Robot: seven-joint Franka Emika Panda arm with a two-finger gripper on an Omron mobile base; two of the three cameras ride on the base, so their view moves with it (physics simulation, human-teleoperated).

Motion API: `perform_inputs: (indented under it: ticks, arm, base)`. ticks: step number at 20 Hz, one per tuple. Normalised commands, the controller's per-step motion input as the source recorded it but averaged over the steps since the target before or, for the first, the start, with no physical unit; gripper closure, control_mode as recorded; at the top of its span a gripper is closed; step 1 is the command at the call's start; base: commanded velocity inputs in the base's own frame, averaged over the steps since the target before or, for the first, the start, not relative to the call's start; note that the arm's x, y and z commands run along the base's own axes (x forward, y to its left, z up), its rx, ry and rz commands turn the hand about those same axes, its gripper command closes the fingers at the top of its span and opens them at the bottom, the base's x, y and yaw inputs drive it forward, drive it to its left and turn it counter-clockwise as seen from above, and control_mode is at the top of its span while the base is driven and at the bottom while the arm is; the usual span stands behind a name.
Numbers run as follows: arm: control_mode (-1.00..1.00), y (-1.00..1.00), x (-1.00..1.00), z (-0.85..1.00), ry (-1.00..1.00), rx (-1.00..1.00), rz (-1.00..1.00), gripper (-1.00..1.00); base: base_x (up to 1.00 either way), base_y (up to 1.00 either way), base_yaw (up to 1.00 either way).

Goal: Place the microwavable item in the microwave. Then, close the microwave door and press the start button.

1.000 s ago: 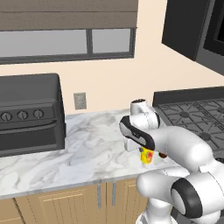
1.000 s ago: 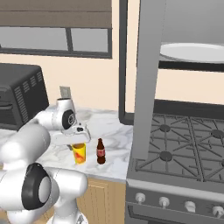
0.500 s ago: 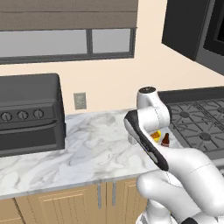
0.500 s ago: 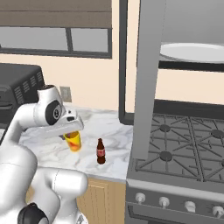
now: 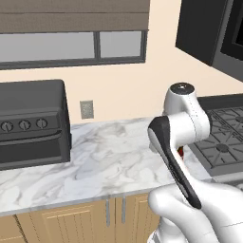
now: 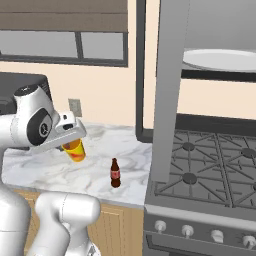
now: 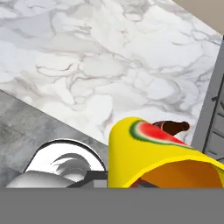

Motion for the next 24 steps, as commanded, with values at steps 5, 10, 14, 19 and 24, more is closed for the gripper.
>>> perform_inputs:
  ticks: [5,10,14,19,24]
  arm:
    - [-1.00,0.00,-0.19,0.24,-0.01,0.00,0.03,1.00]
    - [-1.00,-0.02,-0.18,-0.12,0.04,0.00,0.01,1.00]
    - [-1.00,-0.05,-0.29,-0.25,0.02,0.00,0.00,1.00]
    - [-1.00,0.14,-0.11,-0.14,0.00,-0.06,0.01,1.00]
    - [-1.00,0.11,-0.35,-0.15,0.01,-0.04,-0.01,1.00]
  base:
    - [0.00,0.00,0.00]
    - [0.00,0.00,0.00]
    - [0.00,0.00,0.00]
    - [0.00,0.00,0.00]
    - [0.00,0.00,0.00]
